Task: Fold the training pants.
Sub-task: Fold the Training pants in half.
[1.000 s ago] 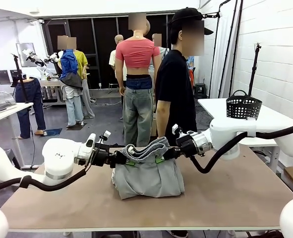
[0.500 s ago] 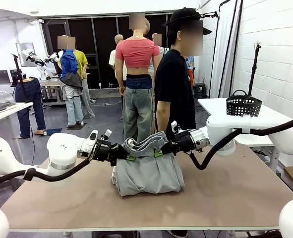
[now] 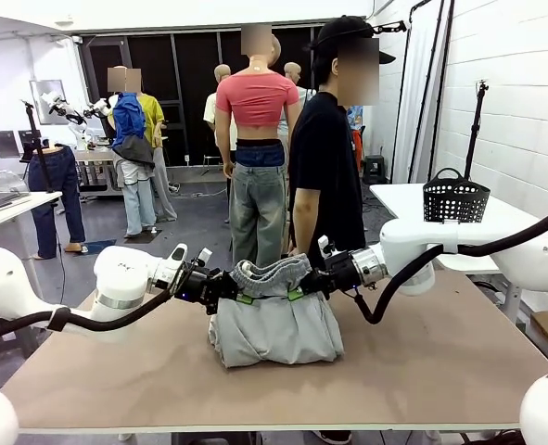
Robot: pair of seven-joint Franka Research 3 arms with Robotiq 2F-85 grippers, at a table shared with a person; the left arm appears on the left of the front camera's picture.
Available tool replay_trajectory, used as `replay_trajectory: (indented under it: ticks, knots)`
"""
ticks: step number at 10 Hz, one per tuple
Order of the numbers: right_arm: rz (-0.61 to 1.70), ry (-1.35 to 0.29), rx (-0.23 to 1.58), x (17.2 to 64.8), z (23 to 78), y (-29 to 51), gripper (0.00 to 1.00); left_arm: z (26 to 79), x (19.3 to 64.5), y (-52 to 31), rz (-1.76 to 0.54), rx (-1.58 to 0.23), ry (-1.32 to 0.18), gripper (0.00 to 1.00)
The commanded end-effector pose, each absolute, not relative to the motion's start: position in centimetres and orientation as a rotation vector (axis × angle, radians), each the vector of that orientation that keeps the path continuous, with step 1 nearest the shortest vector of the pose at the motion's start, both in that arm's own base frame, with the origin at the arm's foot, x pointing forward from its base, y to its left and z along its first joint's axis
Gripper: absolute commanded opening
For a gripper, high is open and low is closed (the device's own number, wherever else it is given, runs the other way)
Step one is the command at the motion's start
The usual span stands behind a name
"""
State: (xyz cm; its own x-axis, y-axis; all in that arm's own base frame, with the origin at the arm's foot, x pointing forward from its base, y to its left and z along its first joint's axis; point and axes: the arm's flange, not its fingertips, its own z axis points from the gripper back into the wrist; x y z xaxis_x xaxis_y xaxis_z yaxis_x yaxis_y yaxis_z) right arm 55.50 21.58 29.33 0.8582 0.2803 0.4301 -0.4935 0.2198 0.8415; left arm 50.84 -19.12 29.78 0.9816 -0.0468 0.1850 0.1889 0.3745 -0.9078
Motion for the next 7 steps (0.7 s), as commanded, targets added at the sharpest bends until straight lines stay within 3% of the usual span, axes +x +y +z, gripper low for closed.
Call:
replay_trajectory:
  ticks: [1, 7]
  knots:
    - [0.508, -0.163, 1.205, 56.9, 29.2, 21.0, 0.00, 29.2, 51.8, -18.1, -0.108, -1.128, -0.106, 0.00]
    - [0.455, -0.185, 1.214, 59.6, 28.7, 21.3, 0.00, 28.8, 54.3, -17.8, -0.083, -1.092, -0.142, 0.00]
